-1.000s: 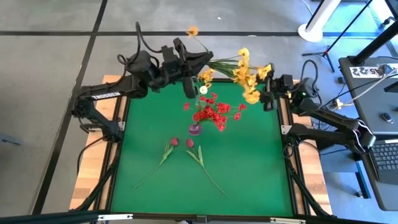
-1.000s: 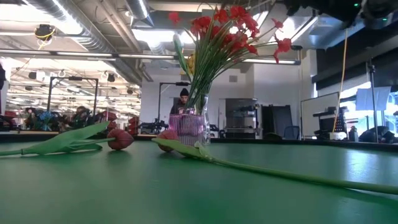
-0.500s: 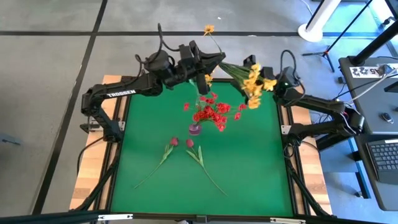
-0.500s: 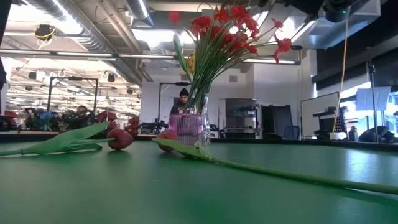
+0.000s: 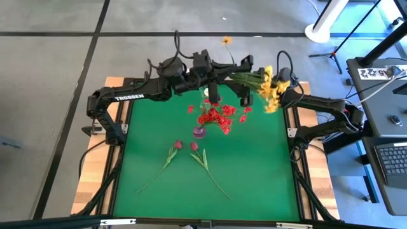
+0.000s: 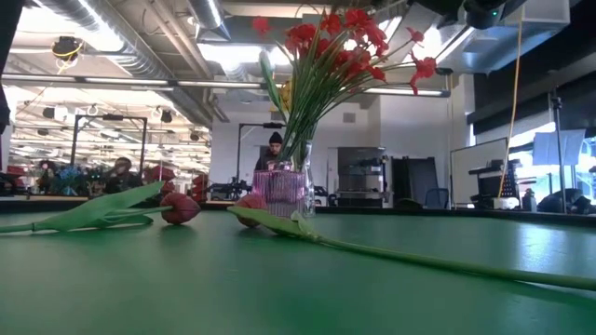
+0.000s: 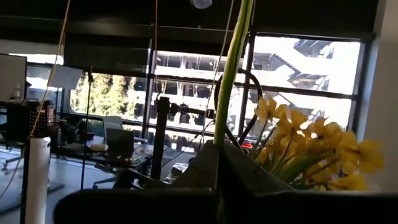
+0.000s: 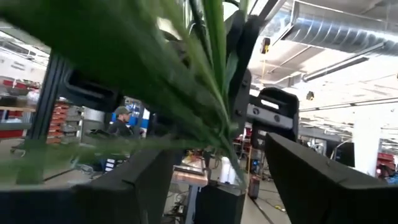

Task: Sort flowers into vase by color
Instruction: Put the yellow flowers into the transparent vase

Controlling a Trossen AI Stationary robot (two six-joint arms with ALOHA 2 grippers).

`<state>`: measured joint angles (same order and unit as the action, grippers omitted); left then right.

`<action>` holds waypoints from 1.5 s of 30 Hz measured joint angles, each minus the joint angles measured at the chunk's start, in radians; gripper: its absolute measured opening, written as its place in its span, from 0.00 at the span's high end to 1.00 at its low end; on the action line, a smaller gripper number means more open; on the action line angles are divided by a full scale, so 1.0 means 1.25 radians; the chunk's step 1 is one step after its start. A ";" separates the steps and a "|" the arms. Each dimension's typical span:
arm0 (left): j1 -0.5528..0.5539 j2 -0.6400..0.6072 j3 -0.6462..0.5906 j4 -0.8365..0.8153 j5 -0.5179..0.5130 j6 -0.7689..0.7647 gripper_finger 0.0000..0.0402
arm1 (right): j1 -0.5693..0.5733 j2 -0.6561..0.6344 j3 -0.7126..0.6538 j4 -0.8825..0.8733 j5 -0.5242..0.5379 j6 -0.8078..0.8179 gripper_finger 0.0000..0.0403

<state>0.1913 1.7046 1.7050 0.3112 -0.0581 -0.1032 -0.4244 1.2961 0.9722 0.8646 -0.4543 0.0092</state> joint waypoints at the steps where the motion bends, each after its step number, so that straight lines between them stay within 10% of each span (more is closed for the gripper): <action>1: 0.000 0.000 0.000 -0.004 0.000 0.000 1.00 | 0.000 0.000 0.000 0.000 0.000 0.001 0.39; 15: 0.000 0.002 0.000 -0.078 -0.053 0.039 0.99 | -0.001 0.001 0.000 -0.032 -0.002 0.009 0.95; 22: -0.021 -0.015 0.001 -0.178 -0.104 0.162 0.88 | -0.001 -0.028 -0.001 -0.091 0.024 -0.013 0.96; 33: -0.099 -0.139 0.000 -0.435 -0.427 0.306 0.71 | -0.084 -0.104 0.001 -0.256 0.111 -0.090 0.97; 45: -0.058 -0.389 -0.255 -0.473 -0.367 0.170 0.75 | -0.302 -0.102 0.000 -0.531 0.113 -0.083 0.97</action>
<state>0.1192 1.2186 1.3863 -0.2804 -0.5167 0.1093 -0.8024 1.1683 0.9726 0.2013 -0.3135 -0.0946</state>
